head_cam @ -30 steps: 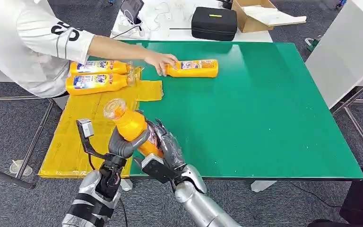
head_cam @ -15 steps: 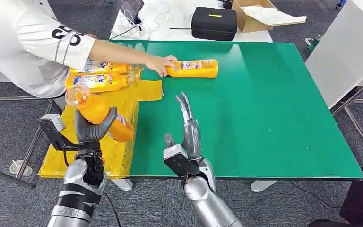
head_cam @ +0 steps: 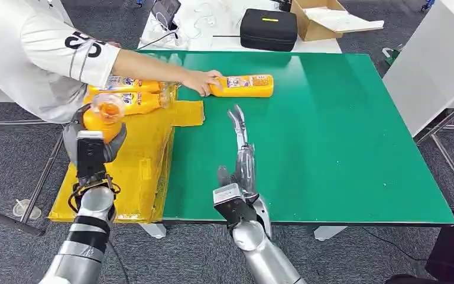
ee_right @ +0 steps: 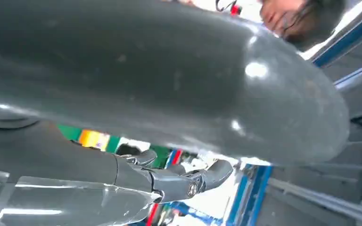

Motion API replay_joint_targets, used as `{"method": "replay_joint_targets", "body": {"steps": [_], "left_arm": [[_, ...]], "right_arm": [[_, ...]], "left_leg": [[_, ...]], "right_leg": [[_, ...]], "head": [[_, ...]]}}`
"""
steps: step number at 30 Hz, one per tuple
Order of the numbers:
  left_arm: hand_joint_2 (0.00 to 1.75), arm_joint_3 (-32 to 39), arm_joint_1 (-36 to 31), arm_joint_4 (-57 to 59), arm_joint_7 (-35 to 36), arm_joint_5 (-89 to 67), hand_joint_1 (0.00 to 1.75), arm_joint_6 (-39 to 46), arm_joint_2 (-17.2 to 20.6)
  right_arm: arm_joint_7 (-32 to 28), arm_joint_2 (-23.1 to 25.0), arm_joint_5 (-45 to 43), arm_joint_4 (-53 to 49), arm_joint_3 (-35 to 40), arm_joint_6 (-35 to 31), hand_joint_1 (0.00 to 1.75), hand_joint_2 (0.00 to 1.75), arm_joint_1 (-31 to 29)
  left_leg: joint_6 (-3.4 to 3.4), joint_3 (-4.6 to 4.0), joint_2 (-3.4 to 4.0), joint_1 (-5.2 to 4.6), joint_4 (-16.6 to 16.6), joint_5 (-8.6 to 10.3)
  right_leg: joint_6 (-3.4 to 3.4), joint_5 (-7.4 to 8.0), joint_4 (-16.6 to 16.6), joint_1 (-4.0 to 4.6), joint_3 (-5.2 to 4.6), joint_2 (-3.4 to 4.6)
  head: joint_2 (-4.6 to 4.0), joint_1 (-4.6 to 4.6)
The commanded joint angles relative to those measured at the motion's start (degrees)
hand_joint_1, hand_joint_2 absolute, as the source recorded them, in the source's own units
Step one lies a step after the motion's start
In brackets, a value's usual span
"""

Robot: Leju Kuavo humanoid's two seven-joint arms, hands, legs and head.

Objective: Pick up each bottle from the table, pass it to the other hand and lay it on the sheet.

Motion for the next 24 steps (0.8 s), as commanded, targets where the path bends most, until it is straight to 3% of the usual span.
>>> {"method": "replay_joint_targets", "body": {"steps": [1, 8, 11, 12, 17, 19, 23, 24], "left_arm": [[1.75, -11.60, -10.69, 28.90, 2.98, -20.92, 1.75, 5.41, 7.97], [1.75, -13.88, -11.20, 30.03, 5.39, -24.96, 1.75, 6.10, 8.24], [1.75, -15.74, -10.99, 32.27, 6.38, -28.70, 1.75, 0.90, 9.82], [1.75, -15.84, -10.94, 32.45, 6.28, -28.83, 1.75, 0.55, 9.92], [1.75, -14.22, -9.31, 33.96, 3.90, -26.73, 1.75, -6.62, 10.13], [1.75, -13.54, -8.97, 33.97, 3.41, -25.88, 1.75, -7.80, 9.95], [1.75, -13.54, -8.97, 33.97, 3.41, -25.88, 1.75, -7.80, 9.95], [1.75, -13.50, -9.03, 33.88, 3.94, -26.09, 1.75, -9.36, 9.86]], "right_arm": [[-0.32, -2.86, -2.22, 2.08, 3.50, 2.20, 0.00, 0.00, -4.03], [-0.60, -2.98, -2.52, 2.10, 3.53, 2.41, 0.00, 0.00, -3.85], [-0.60, -3.17, -2.82, 2.28, 3.75, 3.33, 0.00, 0.00, -3.88], [-0.61, -3.16, -2.99, 2.26, 3.77, 3.55, 0.00, 0.00, -3.87], [-0.32, -3.02, -3.50, 2.77, 3.94, 5.27, 0.00, 0.00, -4.11], [-0.32, -2.92, -3.52, 2.97, 3.94, 5.40, 0.00, 0.00, -4.21], [-0.32, -2.92, -3.52, 2.97, 3.94, 5.40, 0.00, 0.00, -4.21], [-0.39, -2.75, -3.64, 3.13, 3.90, 5.72, 0.00, 0.00, -4.26]], "left_leg": [[0.05, 0.32, 0.21, -0.05, -0.10, -0.03], [0.03, 0.37, 0.34, 0.00, -0.02, -0.11], [0.02, 0.17, 0.30, -0.01, -0.02, -0.05], [0.07, 0.55, 0.40, 0.01, -0.02, -0.18], [0.02, 0.19, 0.41, -0.01, -0.04, -0.06], [0.06, 0.44, 0.45, 0.01, -0.04, -0.14], [0.03, 0.17, 0.33, -0.01, -0.02, -0.07], [0.09, 0.50, 0.39, 0.01, -0.02, -0.20]], "right_leg": [[-0.05, 0.02, -0.09, -0.02, 0.28, 0.14], [-0.11, -0.06, -0.03, 0.06, 0.29, 0.14], [-0.06, 0.00, -0.02, 0.03, 0.11, 0.19], [-0.14, -0.10, -0.04, 0.08, 0.48, 0.22], [-0.07, 0.01, -0.04, 0.03, 0.10, 0.24], [-0.12, -0.05, -0.06, 0.07, 0.36, 0.24], [-0.06, -0.02, -0.02, 0.02, 0.11, 0.18], [-0.13, -0.13, -0.05, 0.07, 0.45, 0.19]], "head": [[0.00, 0.02], [0.00, 0.02], [0.02, 0.02], [0.00, 0.02], [0.00, 0.04], [0.00, 0.04], [0.00, 0.02], [0.00, 0.04]]}}
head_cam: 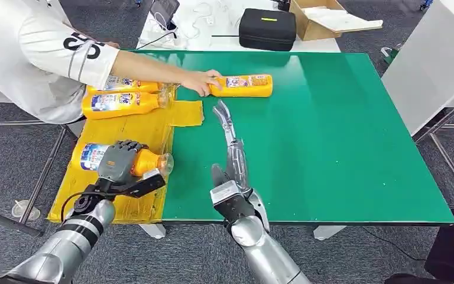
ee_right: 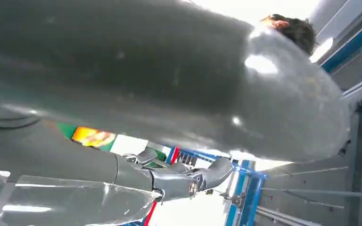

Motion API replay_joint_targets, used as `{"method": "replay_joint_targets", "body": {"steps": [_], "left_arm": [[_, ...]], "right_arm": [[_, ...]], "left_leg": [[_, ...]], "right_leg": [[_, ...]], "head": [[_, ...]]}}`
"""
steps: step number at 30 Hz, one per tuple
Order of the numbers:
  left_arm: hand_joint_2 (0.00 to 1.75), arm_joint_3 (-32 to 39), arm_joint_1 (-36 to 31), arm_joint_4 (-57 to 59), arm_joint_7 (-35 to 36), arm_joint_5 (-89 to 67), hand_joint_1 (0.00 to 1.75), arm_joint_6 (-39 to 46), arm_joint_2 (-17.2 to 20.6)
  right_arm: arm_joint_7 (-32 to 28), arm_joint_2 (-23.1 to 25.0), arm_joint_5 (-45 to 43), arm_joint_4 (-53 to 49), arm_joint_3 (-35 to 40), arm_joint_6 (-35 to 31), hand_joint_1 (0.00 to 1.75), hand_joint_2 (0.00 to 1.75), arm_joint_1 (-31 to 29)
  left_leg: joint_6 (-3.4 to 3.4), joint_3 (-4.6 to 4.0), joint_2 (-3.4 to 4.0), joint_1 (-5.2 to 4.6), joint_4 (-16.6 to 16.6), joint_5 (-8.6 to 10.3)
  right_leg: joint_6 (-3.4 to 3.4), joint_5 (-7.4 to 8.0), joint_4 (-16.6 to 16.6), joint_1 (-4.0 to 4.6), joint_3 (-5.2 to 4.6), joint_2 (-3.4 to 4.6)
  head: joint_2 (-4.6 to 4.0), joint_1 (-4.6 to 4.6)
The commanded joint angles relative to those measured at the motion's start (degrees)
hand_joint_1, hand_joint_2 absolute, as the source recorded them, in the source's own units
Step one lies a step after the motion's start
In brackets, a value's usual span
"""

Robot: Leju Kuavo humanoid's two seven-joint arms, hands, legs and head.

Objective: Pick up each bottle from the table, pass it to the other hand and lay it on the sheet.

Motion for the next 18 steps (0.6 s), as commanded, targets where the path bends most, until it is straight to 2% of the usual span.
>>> {"method": "replay_joint_targets", "body": {"steps": [1, 2, 3, 5, 6, 11, 12, 13, 17, 18], "left_arm": [[1.75, -0.39, -2.04, 5.25, -0.17, 1.48, 1.75, -5.65, 0.90], [1.75, -0.39, -2.04, 5.25, -0.17, 1.48, 1.75, -5.65, 0.90], [1.75, -0.23, -1.96, 5.55, 0.04, 1.79, 1.75, -7.69, 1.03], [1.75, -0.68, -1.96, 5.91, 0.37, 1.38, 1.75, -9.58, 1.36], [1.75, -0.13, -2.03, 6.35, 0.48, 2.28, 1.75, -12.63, 1.32], [1.75, -0.52, -2.24, 6.93, 1.21, 2.09, 1.75, -16.56, 1.58], [1.75, -0.70, -2.36, 7.22, 1.82, 2.08, 0.80, -19.83, 1.61], [1.75, -1.29, -2.49, 7.62, 2.17, 1.63, 0.03, -21.28, 1.63], [1.75, -1.87, -1.93, 7.28, 2.38, 1.65, 0.00, -25.01, 1.52], [0.00, -1.44, -1.77, 7.27, 2.29, 2.33, 0.00, -26.17, 1.38]], "right_arm": [[0.38, -1.89, -0.18, 3.38, 1.97, 1.23, 0.00, 0.00, -2.88], [0.38, -1.89, -0.18, 3.38, 1.97, 1.23, 0.00, 0.00, -2.88], [0.40, -1.73, -0.21, 3.74, 2.03, 1.45, 0.00, 0.00, -2.88], [0.42, -1.70, -0.20, 4.05, 2.07, 1.71, 0.00, 0.00, -2.90], [0.58, -1.71, -0.15, 4.43, 2.14, 2.10, 0.00, 0.00, -3.05], [0.97, -1.65, -0.19, 5.57, 2.39, 3.11, 0.00, 0.00, -3.26], [1.16, -1.55, -0.49, 6.41, 2.41, 3.86, 0.00, 0.00, -3.40], [1.11, -1.49, -0.41, 6.77, 2.28, 3.85, 0.00, 0.00, -3.42], [1.23, -1.37, -0.91, 7.86, 1.82, 4.85, 0.00, 0.00, -3.48], [1.25, -1.28, -0.88, 8.19, 1.68, 5.04, 0.00, 0.00, -3.52]], "left_leg": [[0.05, 0.20, 0.11, 0.02, -0.01, -0.08], [0.04, 0.16, 0.09, 0.01, -0.02, -0.05], [0.10, 0.52, 0.15, 0.03, -0.02, -0.19], [0.04, 0.16, 0.11, 0.02, -0.03, -0.05], [0.06, 0.32, 0.13, 0.03, -0.02, -0.11], [0.04, 0.23, 0.13, 0.00, -0.04, -0.05], [0.06, 0.40, 0.18, 0.00, -0.07, -0.08], [0.05, 0.38, 0.15, -0.02, -0.07, -0.06], [0.04, 0.40, 0.15, 0.00, -0.06, -0.05], [0.09, 0.69, 0.30, 0.02, -0.11, -0.12]], "right_leg": [[-0.06, -0.03, -0.05, 0.04, 0.20, 0.05], [-0.05, -0.02, -0.04, 0.03, 0.15, 0.04], [-0.12, -0.13, -0.07, 0.09, 0.52, 0.04], [-0.05, -0.01, -0.05, 0.04, 0.16, 0.06], [-0.08, -0.05, -0.07, 0.07, 0.32, 0.06], [-0.05, 0.00, -0.06, 0.02, 0.21, 0.09], [-0.08, -0.02, -0.09, 0.03, 0.37, 0.10], [-0.06, -0.01, -0.07, 0.01, 0.37, 0.10], [-0.04, 0.02, -0.07, 0.02, 0.37, 0.12], [-0.11, 0.00, -0.15, 0.07, 0.63, 0.20]], "head": [[0.00, 0.00], [0.00, 0.02], [0.00, 0.00], [0.00, 0.00], [0.00, 0.02], [0.00, 0.02], [0.00, 0.00], [0.00, 0.00], [0.00, -0.02], [0.00, 0.02]]}}
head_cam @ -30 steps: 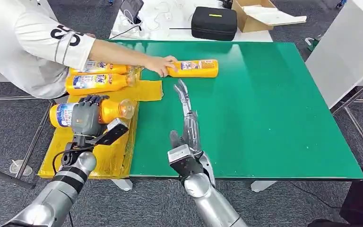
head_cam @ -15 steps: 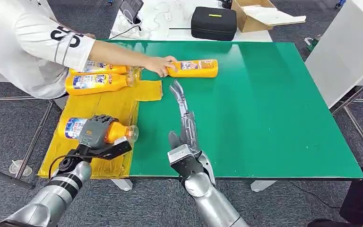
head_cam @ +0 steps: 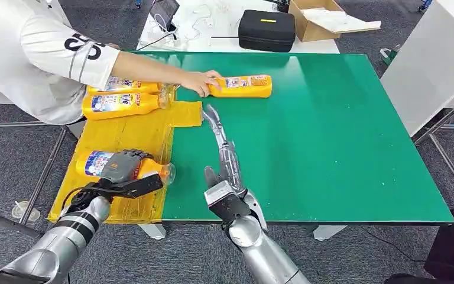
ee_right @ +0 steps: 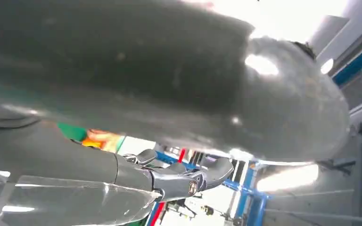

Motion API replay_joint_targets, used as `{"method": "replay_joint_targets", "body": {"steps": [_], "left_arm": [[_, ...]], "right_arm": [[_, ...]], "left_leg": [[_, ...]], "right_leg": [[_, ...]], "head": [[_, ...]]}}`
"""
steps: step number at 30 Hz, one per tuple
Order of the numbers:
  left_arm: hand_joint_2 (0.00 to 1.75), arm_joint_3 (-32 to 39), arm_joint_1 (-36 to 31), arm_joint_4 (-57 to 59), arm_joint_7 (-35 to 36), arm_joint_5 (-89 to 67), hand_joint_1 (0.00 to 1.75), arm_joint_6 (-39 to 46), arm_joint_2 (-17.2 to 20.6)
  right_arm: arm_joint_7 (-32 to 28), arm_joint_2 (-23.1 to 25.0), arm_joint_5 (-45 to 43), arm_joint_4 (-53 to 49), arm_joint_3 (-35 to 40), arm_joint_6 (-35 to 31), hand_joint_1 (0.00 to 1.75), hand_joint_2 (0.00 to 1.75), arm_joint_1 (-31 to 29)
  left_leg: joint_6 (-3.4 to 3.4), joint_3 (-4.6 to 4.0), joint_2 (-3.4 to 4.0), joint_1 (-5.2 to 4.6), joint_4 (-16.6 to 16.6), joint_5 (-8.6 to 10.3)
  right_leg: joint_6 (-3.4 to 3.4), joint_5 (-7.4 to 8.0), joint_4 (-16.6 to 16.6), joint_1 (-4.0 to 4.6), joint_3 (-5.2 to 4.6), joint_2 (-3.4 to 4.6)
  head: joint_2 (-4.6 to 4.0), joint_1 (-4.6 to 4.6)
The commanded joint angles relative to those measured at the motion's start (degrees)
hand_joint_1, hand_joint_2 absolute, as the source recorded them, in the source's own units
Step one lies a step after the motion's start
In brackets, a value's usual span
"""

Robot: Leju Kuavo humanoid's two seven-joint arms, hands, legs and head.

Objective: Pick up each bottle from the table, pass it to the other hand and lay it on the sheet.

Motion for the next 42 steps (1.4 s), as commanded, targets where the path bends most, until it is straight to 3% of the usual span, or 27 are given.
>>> {"method": "replay_joint_targets", "body": {"steps": [1, 12, 15, 18, 19, 21, 23, 24, 25, 26, 30, 37, 42], "left_arm": [[0.00, -1.02, 0.32, 4.87, 0.82, 1.15, 0.00, -7.37, 0.10], [0.00, 2.67, -0.37, 5.13, -4.14, 11.42, 0.00, -34.19, 3.27], [0.00, 3.86, 0.70, 2.67, -5.60, 13.57, 0.00, -32.96, 3.28], [0.00, 6.65, 1.91, 1.00, -5.60, 18.79, 0.00, -31.27, 0.92], [0.00, 7.31, 4.15, -4.61, -5.60, 24.60, 0.00, -28.05, -0.10], [0.00, 13.11, 5.29, -6.94, -5.60, 33.81, 0.00, -25.12, -3.44], [0.00, 12.84, 4.90, -6.18, -5.60, 33.76, 0.00, -24.18, -4.20], [0.00, 16.67, 5.40, -7.69, -5.60, 38.06, 0.00, -22.58, -5.47], [0.00, 19.65, 5.60, -8.99, -5.60, 41.52, 0.00, -21.47, -6.49], [1.75, 21.77, 5.87, -10.19, -5.60, 43.45, 0.00, -18.63, -7.37], [1.75, 29.31, 9.24, -22.74, -5.60, 48.34, 0.00, -2.42, -11.38], [1.75, 32.20, 15.24, -34.61, -5.60, 53.77, 0.00, 5.55, -13.44], [1.75, 31.90, 19.41, -39.62, -5.60, 56.29, 0.00, 5.70, -14.41]], "right_arm": [[0.37, -1.14, -0.72, 6.74, 0.58, 1.44, 0.00, 0.00, -3.06], [-0.18, -0.29, -2.18, 10.79, -0.51, 3.33, 0.00, 0.00, -4.72], [-0.49, -0.18, -2.32, 11.13, -0.72, 3.10, 0.00, 0.00, -4.75], [-0.62, -0.43, -2.34, 10.55, -1.08, 2.84, 0.00, 0.00, -4.14], [-0.21, -0.61, -1.85, 10.22, -1.31, 2.38, 0.00, 0.00, -3.84], [1.78, -1.22, 0.47, 10.08, -1.54, 0.59, 0.00, 0.00, -3.72], [1.69, -1.59, 0.30, 9.78, -1.96, 0.79, 0.00, 0.00, -3.65], [3.20, -1.83, 1.76, 10.04, -2.10, -0.17, 0.00, 0.00, -3.80], [4.99, -2.34, 3.46, 9.92, -2.39, -1.04, 0.00, 1.75, -3.89], [6.01, -2.97, 4.75, 9.51, -3.00, -1.85, 0.00, 1.75, -3.89], [9.45, -5.62, 10.54, 5.78, -9.03, -7.58, 0.00, 1.75, -2.12], [10.91, -6.67, 15.26, 0.88, -17.25, -11.74, 0.00, 1.75, 2.39], [11.18, -7.30, 15.71, 1.03, -20.03, -11.90, 0.00, 1.75, 4.60]], "left_leg": [[0.08, 0.37, 0.19, -0.04, -0.12, -0.06], [0.06, 0.64, 0.13, -0.08, -0.19, -0.03], [0.08, 0.83, 0.27, -0.02, -0.26, -0.03], [0.07, 0.83, 0.05, -0.06, -0.20, -0.05], [0.07, 0.81, -0.04, -0.06, -0.19, -0.03], [0.09, 0.79, -0.10, -0.07, -0.19, -0.03], [0.07, 0.71, -0.26, -0.08, -0.13, -0.01], [0.06, 0.62, -0.29, -0.06, -0.07, -0.01], [0.08, 0.63, -0.24, -0.04, -0.07, -0.03], [0.07, 0.47, -0.33, -0.04, -0.05, 0.01], [0.16, 0.52, -0.33, -0.01, -0.05, -0.04], [0.09, 0.35, -0.25, -0.01, 0.00, -0.09], [0.06, 0.11, -0.19, -0.02, 0.00, -0.06]], "right_leg": [[-0.06, -0.01, -0.13, 0.00, 0.33, 0.11], [-0.09, 0.03, -0.14, -0.04, 0.61, 0.17], [-0.14, 0.09, -0.25, 0.03, 0.78, 0.28], [-0.07, -0.01, -0.18, -0.03, 0.84, 0.10], [-0.06, -0.02, -0.16, -0.04, 0.83, 0.03], [-0.06, -0.04, -0.17, -0.04, 0.83, -0.05], [-0.04, -0.08, -0.11, -0.05, 0.77, -0.19], [-0.03, -0.07, -0.07, -0.04, 0.68, -0.20], [-0.06, -0.07, -0.10, 0.00, 0.68, -0.18], [-0.04, -0.06, -0.07, -0.01, 0.56, -0.25], [-0.07, -0.08, -0.15, 0.04, 0.66, -0.33], [-0.04, -0.10, -0.09, 0.03, 0.40, -0.23], [-0.01, -0.05, -0.07, 0.00, 0.14, -0.13]], "head": [[0.00, 0.00], [0.02, 0.00], [0.00, 0.00], [0.00, 0.02], [0.00, 0.00], [0.02, 0.02], [0.00, 0.02], [0.00, 0.00], [0.00, 0.04], [0.00, 0.02], [0.00, 0.02], [0.00, 0.02], [0.00, 0.00]]}}
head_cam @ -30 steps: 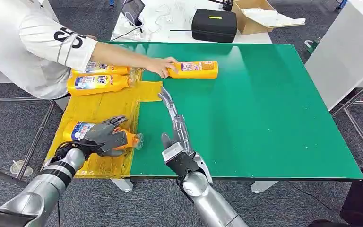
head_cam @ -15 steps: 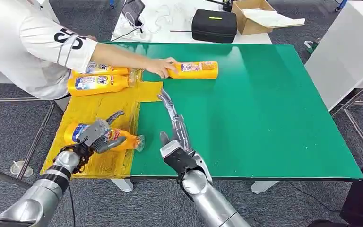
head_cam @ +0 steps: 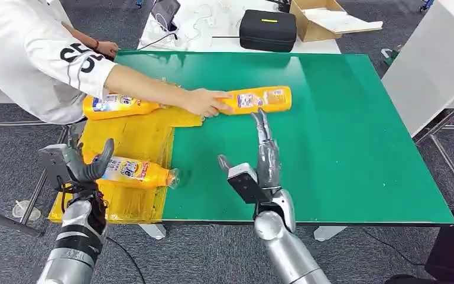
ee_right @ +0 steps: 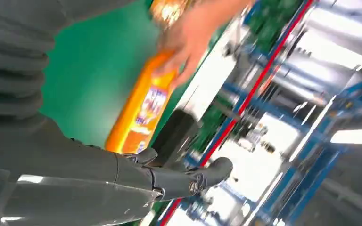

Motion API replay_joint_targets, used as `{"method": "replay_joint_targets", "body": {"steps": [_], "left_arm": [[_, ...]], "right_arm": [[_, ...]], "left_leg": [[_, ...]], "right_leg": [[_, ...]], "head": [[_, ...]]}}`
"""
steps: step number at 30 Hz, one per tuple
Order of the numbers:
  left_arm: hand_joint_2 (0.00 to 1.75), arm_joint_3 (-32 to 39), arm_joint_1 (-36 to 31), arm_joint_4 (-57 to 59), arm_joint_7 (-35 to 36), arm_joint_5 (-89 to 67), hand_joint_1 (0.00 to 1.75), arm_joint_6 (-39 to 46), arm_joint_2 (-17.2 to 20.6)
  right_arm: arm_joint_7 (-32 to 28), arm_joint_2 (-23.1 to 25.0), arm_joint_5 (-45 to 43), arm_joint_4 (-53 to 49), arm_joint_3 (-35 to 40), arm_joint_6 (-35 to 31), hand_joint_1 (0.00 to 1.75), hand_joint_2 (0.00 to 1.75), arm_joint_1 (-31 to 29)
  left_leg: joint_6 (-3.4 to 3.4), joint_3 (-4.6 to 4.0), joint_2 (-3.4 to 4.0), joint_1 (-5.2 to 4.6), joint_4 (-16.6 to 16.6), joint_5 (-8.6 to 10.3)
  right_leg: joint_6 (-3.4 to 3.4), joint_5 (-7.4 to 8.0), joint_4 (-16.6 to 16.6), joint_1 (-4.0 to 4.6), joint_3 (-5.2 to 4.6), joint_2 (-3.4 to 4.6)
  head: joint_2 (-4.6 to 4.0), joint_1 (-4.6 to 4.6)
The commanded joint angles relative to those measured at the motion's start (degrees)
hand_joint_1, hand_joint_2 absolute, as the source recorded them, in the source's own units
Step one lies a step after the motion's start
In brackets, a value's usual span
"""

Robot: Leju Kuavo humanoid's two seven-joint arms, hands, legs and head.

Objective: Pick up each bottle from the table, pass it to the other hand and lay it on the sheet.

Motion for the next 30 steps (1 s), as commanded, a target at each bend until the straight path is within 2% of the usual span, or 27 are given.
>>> {"method": "replay_joint_targets", "body": {"steps": [1, 5, 6, 10, 12, 18, 20, 21, 24, 25, 26, 30], "left_arm": [[1.75, 3.80, 6.94, -12.37, 0.26, 2.91, 0.00, 0.49, -3.47], [1.75, 2.37, 9.15, -12.75, 0.26, 2.69, 0.00, 0.62, -3.34], [1.75, 2.21, 9.34, -12.58, 0.26, 2.63, 0.00, 0.61, -3.31], [1.75, 1.61, 9.07, -9.91, 0.26, 2.37, 0.00, 0.67, -2.84], [1.75, 1.38, 8.82, -9.44, 0.26, 1.95, 0.00, 0.86, -2.67], [1.75, 1.36, 7.00, -6.14, 0.26, 2.07, 0.00, -0.01, -2.49], [1.75, 1.24, 6.39, -4.54, 0.26, 1.64, 0.00, -0.25, -2.32], [1.75, 1.25, 6.29, -4.33, 0.26, 1.56, 0.00, -0.25, -2.30], [1.75, 1.34, 5.44, -3.00, 0.26, 1.42, 0.00, -0.41, -2.19], [1.75, 1.51, 5.08, -2.32, 0.26, 1.57, 0.00, -0.66, -2.17], [1.75, 1.59, 4.83, -1.86, 0.26, 1.53, 0.00, -0.79, -2.10], [1.75, 1.69, 4.39, -0.99, 0.27, 1.53, 0.00, -1.05, -2.03]], "right_arm": [[0.85, -3.16, 1.27, -0.93, -7.65, -0.62, 0.00, 1.75, 3.39], [2.70, -3.79, 3.95, 1.00, -7.32, 1.71, 0.00, 1.75, 3.65], [3.05, -3.88, 4.42, 1.36, -7.15, 1.97, 0.00, 1.75, 3.59], [5.46, -4.41, 6.82, 3.92, -5.09, 5.45, 0.00, 1.75, 2.40], [6.36, -4.52, 7.46, 5.20, -4.32, 6.84, 0.00, 1.75, 1.66], [10.30, -4.77, 10.00, 12.49, -1.72, 11.19, 0.00, 1.75, -1.93], [12.74, -5.36, 10.33, 17.58, -0.52, 14.79, 0.00, 1.75, -3.99], [12.85, -5.36, 10.08, 18.33, -0.47, 15.24, 0.00, 1.75, -4.33], [14.15, -5.95, 10.76, 22.99, 0.80, 17.69, 0.00, 1.75, -6.81], [14.33, -5.89, 10.23, 24.73, 0.96, 18.62, 0.00, 1.75, -7.73], [15.66, -6.29, 11.34, 26.55, 2.02, 19.50, 0.00, 1.75, -8.88], [17.00, -6.66, 12.04, 28.59, 3.06, 21.06, 0.00, 1.75, -11.01]], "left_leg": [[0.09, 0.20, 0.01, 0.00, -0.01, -0.10], [0.09, 0.28, 0.04, -0.01, -0.05, -0.13], [0.04, 0.05, 0.02, -0.02, -0.05, -0.05], [0.09, 0.38, 0.15, 0.00, -0.08, -0.16], [0.03, 0.06, 0.06, 0.00, -0.04, -0.05], [0.04, 0.08, 0.10, 0.00, -0.06, -0.05], [0.09, 0.35, 0.15, -0.01, -0.12, -0.11], [0.04, 0.06, 0.06, 0.00, -0.07, -0.03], [0.05, 0.10, 0.08, -0.01, -0.07, -0.04], [0.10, 0.38, 0.17, -0.01, -0.12, -0.09], [0.04, 0.09, 0.06, 0.00, -0.06, -0.04], [0.04, 0.05, 0.07, -0.01, -0.05, -0.03]], "right_leg": [[-0.05, -0.08, -0.07, 0.03, 0.24, -0.07], [-0.07, -0.10, -0.09, 0.03, 0.32, -0.07], [-0.03, -0.03, -0.05, -0.01, 0.08, -0.03], [-0.11, -0.09, -0.13, 0.05, 0.40, 0.02], [-0.05, -0.01, -0.07, 0.02, 0.07, 0.00], [-0.04, 0.01, -0.08, 0.02, 0.08, 0.05], [-0.10, -0.04, -0.15, 0.04, 0.37, 0.03], [-0.04, 0.01, -0.08, 0.01, 0.08, 0.00], [-0.04, 0.01, -0.08, 0.00, 0.12, 0.02], [-0.10, -0.02, -0.16, 0.04, 0.39, 0.04], [-0.05, 0.00, -0.08, 0.02, 0.13, -0.01], [-0.04, 0.01, -0.05, 0.01, 0.07, 0.03]], "head": [[-0.02, 0.00], [0.00, 0.00], [-0.02, 0.00], [-0.02, 0.00], [-0.02, 0.00], [-0.02, -0.02], [-0.02, 0.00], [-0.02, 0.00], [-0.02, -0.02], [-0.02, 0.00], [-0.02, 0.00], [-0.02, -0.02]]}}
